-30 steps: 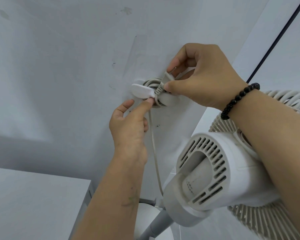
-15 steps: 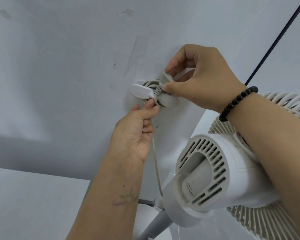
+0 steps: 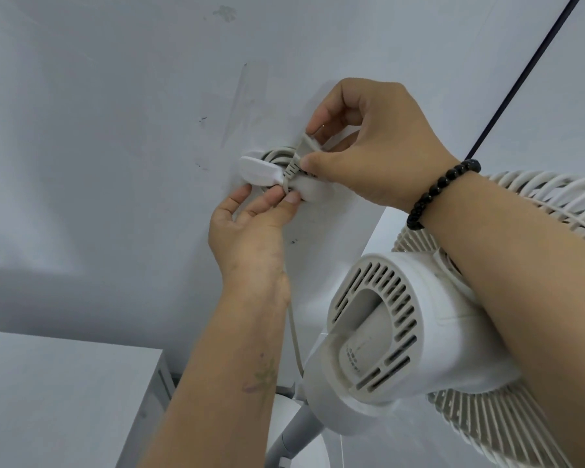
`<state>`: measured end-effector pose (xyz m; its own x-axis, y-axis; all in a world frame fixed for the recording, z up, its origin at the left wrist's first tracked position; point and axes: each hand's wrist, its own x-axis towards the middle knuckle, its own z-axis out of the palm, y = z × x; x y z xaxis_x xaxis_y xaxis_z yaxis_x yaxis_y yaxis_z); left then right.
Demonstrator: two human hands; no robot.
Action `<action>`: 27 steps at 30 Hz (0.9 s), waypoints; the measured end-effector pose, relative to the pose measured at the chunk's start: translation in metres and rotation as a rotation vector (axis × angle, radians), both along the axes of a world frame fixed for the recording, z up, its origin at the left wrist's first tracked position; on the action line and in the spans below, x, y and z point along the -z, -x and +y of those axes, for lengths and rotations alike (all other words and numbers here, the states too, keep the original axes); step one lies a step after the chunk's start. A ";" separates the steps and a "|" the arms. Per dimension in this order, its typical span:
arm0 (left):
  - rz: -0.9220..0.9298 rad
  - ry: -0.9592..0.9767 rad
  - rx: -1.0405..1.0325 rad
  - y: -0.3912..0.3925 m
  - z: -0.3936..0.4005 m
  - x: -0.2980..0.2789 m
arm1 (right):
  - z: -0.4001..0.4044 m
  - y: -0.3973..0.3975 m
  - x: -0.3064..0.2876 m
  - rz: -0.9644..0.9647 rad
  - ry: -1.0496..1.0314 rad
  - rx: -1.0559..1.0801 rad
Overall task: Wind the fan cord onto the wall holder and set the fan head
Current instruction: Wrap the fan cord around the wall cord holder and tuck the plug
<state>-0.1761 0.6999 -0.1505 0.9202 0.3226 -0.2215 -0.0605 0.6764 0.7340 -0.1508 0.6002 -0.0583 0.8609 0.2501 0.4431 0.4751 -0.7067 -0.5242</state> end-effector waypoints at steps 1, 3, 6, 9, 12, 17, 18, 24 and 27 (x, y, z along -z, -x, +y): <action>-0.012 -0.026 -0.025 -0.001 0.000 0.001 | 0.000 0.000 0.000 -0.001 0.003 0.001; -0.032 -0.059 -0.067 -0.003 -0.001 0.003 | -0.001 0.000 0.001 -0.001 0.012 0.003; -0.045 -0.149 -0.138 -0.005 -0.004 0.007 | -0.001 -0.001 0.001 -0.009 0.032 0.015; -0.063 -0.288 -0.209 -0.006 -0.004 0.012 | -0.001 -0.001 0.001 -0.016 0.040 0.022; -0.069 -0.429 -0.255 -0.010 0.000 0.017 | -0.001 -0.001 0.001 -0.030 0.044 0.034; -0.140 -0.455 -0.212 -0.013 0.008 0.020 | 0.000 -0.001 0.001 -0.047 0.047 0.053; -0.158 -0.449 -0.188 -0.013 0.010 0.020 | 0.000 -0.001 0.001 -0.047 0.049 0.055; -0.190 -0.476 -0.127 -0.016 0.017 0.020 | 0.002 0.000 0.000 -0.053 0.054 0.065; -0.176 -0.504 -0.166 -0.016 0.015 0.019 | 0.002 0.000 0.000 -0.056 0.057 0.073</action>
<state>-0.1598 0.7153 -0.1696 0.8574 0.4924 0.1496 -0.2868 0.2158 0.9334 -0.1510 0.6019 -0.0584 0.8523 0.2133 0.4776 0.4482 -0.7685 -0.4566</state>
